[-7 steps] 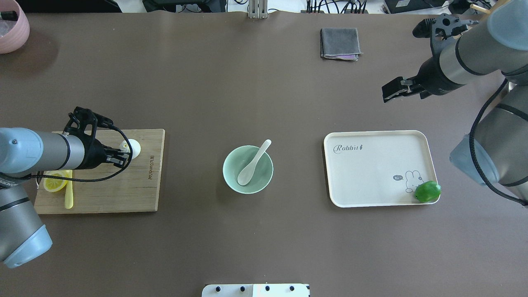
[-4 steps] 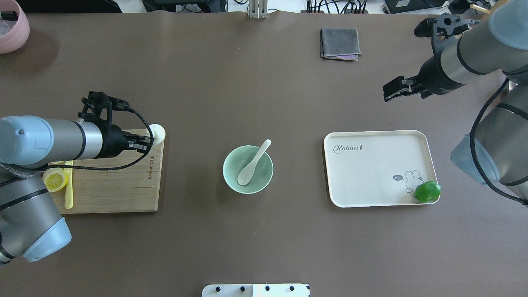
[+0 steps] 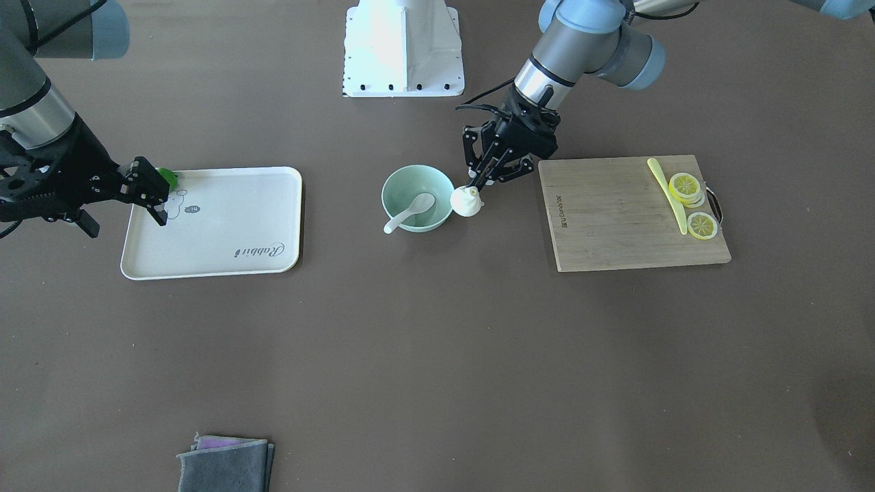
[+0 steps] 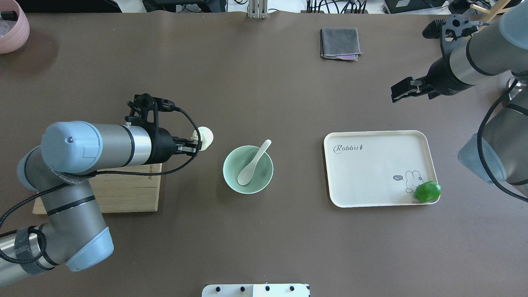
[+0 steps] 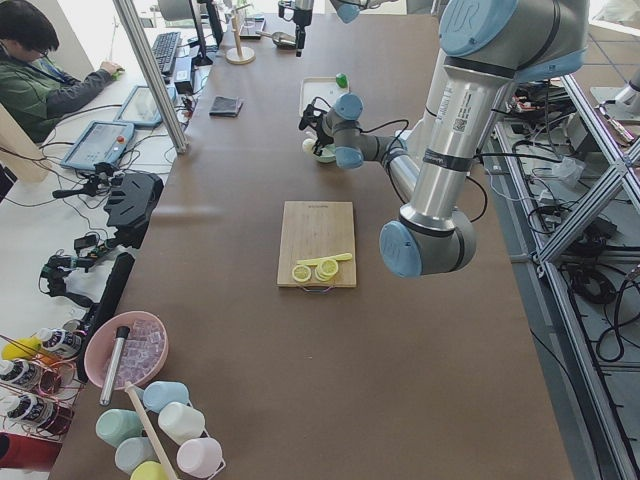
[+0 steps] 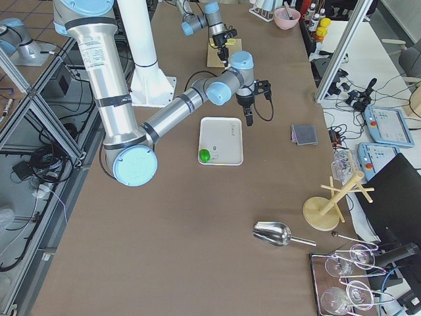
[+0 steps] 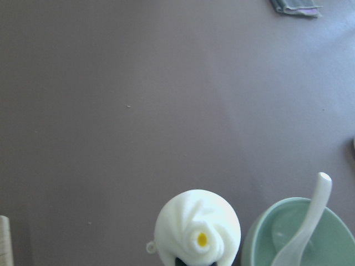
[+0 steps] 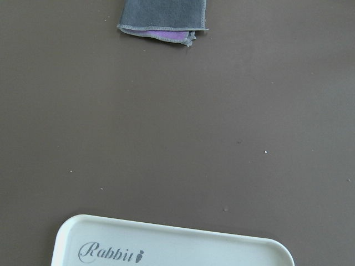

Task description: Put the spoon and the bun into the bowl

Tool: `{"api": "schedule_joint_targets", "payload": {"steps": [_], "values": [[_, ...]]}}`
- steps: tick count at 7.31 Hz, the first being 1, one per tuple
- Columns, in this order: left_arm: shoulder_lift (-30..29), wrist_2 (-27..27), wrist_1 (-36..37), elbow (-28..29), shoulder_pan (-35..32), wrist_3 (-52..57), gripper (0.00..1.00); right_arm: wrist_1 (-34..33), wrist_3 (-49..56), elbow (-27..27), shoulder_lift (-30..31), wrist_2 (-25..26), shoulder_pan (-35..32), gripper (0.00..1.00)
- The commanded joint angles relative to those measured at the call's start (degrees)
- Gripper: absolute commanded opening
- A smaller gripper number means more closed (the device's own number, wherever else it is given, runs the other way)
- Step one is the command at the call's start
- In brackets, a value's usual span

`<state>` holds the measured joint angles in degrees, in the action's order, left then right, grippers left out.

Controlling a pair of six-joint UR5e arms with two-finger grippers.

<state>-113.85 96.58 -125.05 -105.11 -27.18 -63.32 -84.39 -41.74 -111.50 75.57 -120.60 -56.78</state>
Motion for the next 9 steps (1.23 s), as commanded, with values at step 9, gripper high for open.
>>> {"api": "schedule_joint_targets", "payload": {"steps": [9], "values": [[13.35,27.79,2.70,-0.01,-23.62,27.36,0.99,0.10,38.93,5.57,17.56,-12.61,-23.41,1.00]]}}
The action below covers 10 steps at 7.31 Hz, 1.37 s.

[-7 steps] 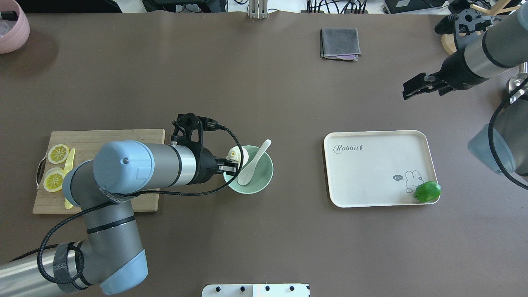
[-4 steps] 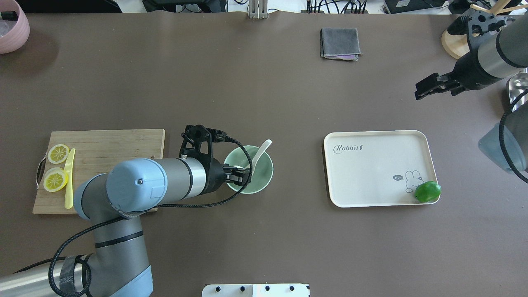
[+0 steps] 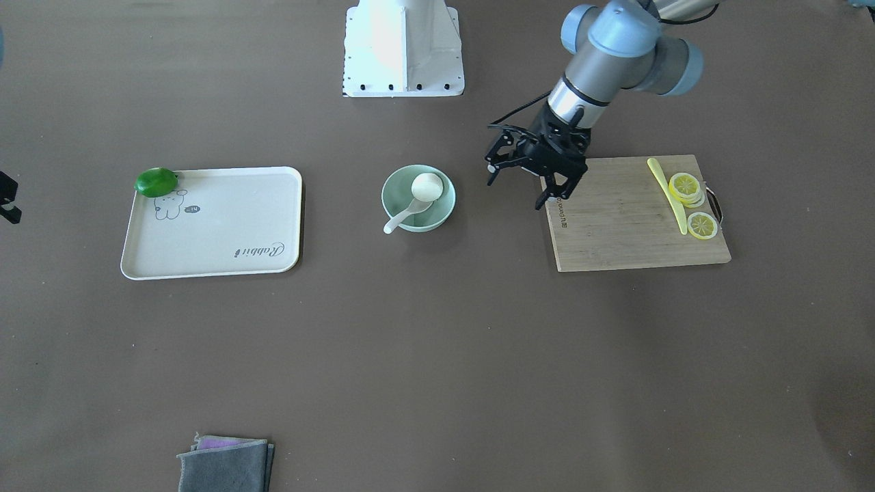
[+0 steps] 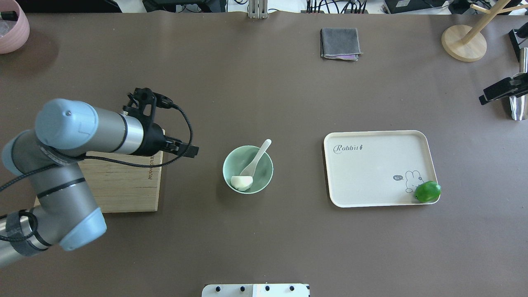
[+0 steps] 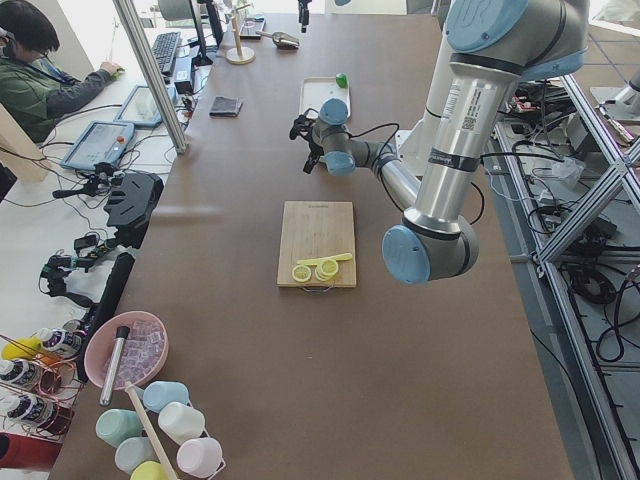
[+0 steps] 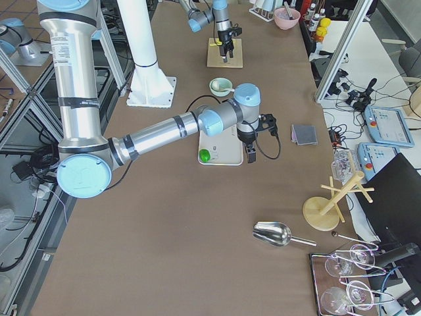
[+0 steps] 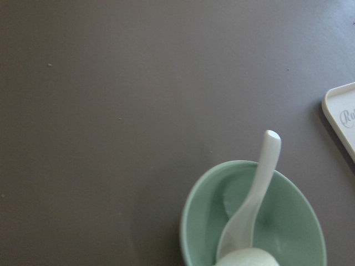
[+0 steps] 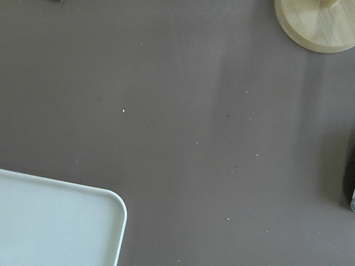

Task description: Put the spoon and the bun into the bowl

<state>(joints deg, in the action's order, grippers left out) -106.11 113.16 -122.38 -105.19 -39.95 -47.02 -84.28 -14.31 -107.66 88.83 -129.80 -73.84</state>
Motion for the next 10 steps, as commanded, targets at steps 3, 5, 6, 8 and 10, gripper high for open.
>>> {"api": "schedule_joint_targets", "payload": {"steps": [3,5,6,8,10], "values": [[12.60,17.00,14.45,0.96,-31.27,45.75,0.99,0.08,22.92,2.19,14.25,-3.18,-13.16,1.00],[9.54,18.41,34.40,1.13,-41.40,67.49,0.99,0.08,22.75,4.72,16.02,-3.18,-13.79,1.00],[10.57,18.32,37.19,1.30,-43.43,69.94,0.99,0.34,22.58,6.48,15.76,-3.27,-13.87,1.00],[15.58,18.24,35.04,9.16,-46.51,68.29,0.99,0.34,22.05,6.68,15.41,-3.44,-13.88,1.00],[16.54,20.35,35.37,11.24,-48.98,67.59,0.99,0.43,22.14,7.47,15.24,-3.53,-13.88,1.00]]}}
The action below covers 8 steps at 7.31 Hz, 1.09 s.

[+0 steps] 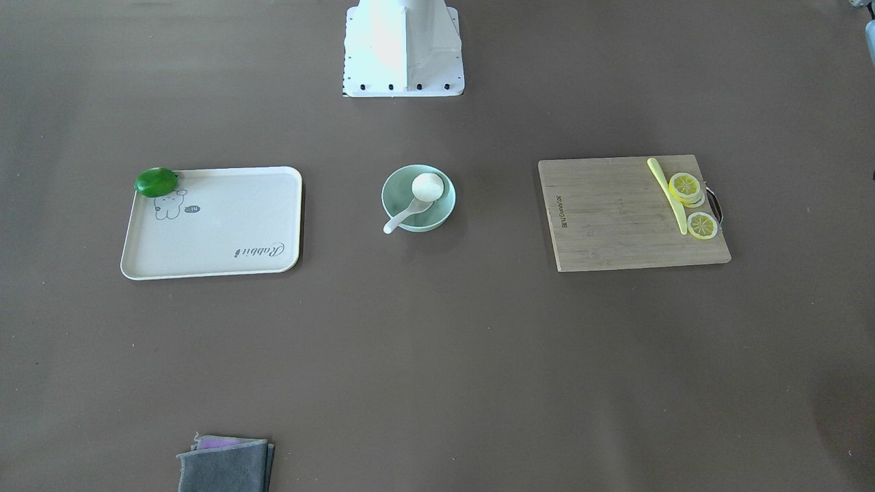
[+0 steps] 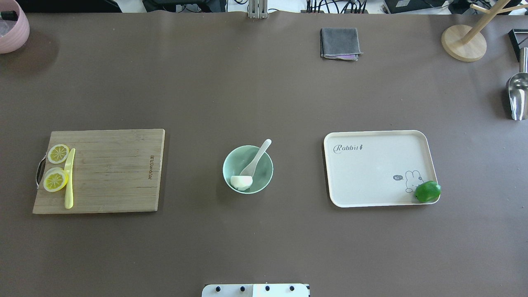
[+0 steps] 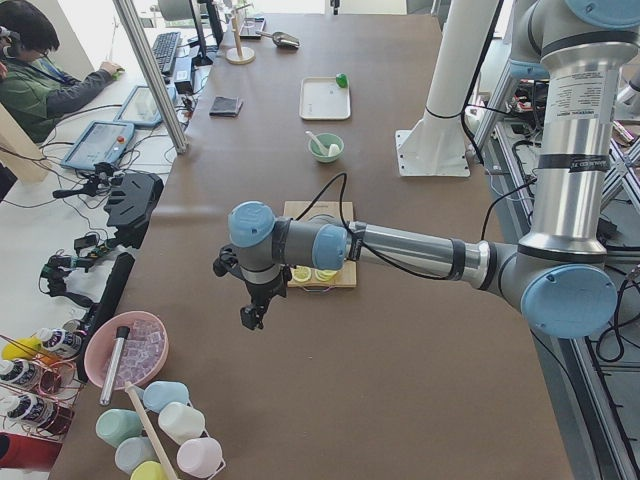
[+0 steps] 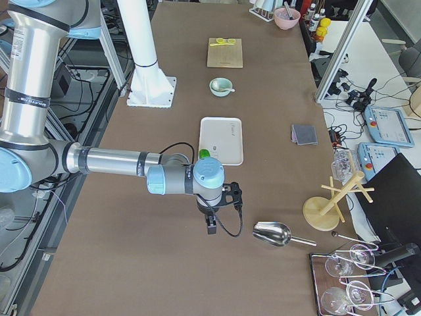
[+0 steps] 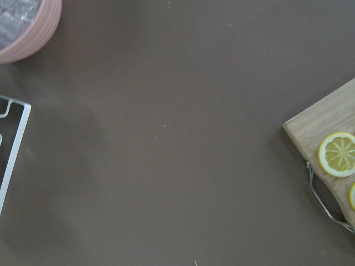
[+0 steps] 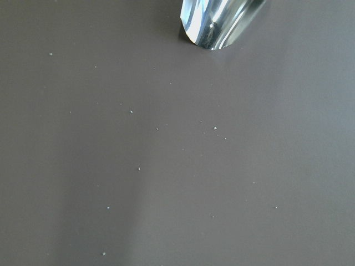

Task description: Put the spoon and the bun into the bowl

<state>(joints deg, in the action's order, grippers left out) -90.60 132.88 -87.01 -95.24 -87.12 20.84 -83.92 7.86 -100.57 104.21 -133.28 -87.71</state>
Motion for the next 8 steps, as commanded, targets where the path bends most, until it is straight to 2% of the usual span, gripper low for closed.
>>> {"api": "schedule_joint_targets", "payload": {"steps": [1,3,8], "values": [[2.34,0.63,-0.17,0.24,-3.13,-0.19,0.99,0.07,0.05,0.20,-0.24,-0.14,0.00,1.00],[7.86,-0.07,-0.61,-6.60,-5.16,0.16,0.99,0.07,0.14,-0.16,-0.24,-0.66,0.00,1.00],[8.07,0.01,-0.70,-8.30,-5.16,0.16,0.99,0.16,0.32,-0.33,-0.24,-0.93,0.08,1.00]]}}
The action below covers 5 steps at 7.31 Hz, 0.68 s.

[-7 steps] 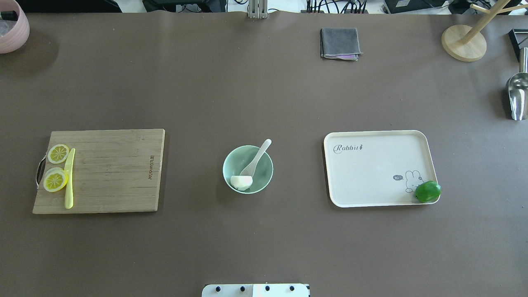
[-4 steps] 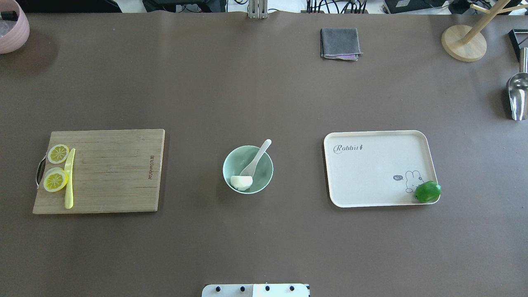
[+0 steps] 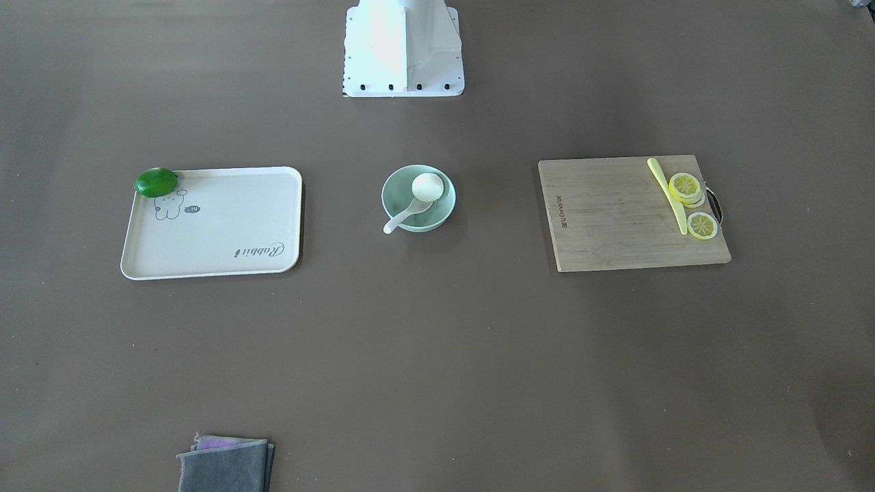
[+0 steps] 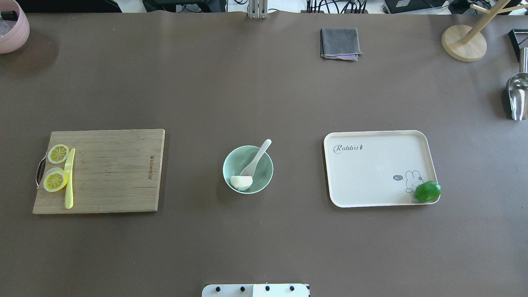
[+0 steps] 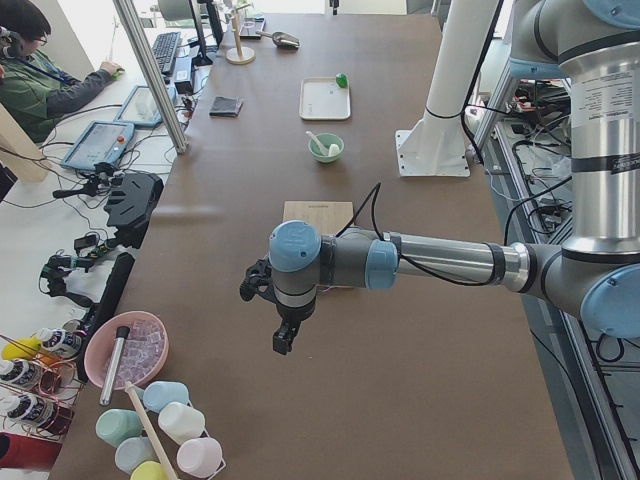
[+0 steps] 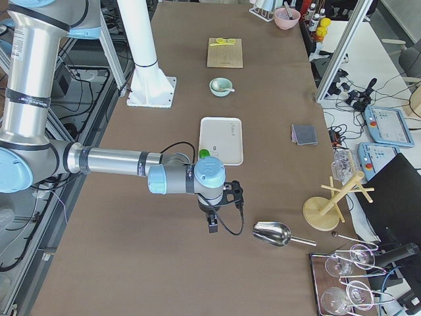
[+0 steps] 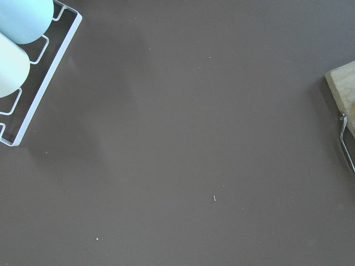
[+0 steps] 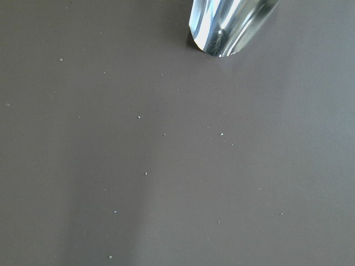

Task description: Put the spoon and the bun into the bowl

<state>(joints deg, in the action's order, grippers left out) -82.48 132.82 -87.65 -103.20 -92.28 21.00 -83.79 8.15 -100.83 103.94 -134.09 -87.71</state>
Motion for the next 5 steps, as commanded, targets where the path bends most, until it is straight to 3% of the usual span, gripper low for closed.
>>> {"api": "schedule_joint_targets", "payload": {"steps": [1,5], "values": [[0.04,0.24,0.02,-1.21,-0.01,0.09,0.99,0.03,0.11,-0.06,-0.05,-0.55,0.17,1.00],[0.48,0.25,0.02,-3.59,-0.01,0.09,0.99,2.32,0.20,0.46,0.03,-0.64,0.69,1.00]]}}
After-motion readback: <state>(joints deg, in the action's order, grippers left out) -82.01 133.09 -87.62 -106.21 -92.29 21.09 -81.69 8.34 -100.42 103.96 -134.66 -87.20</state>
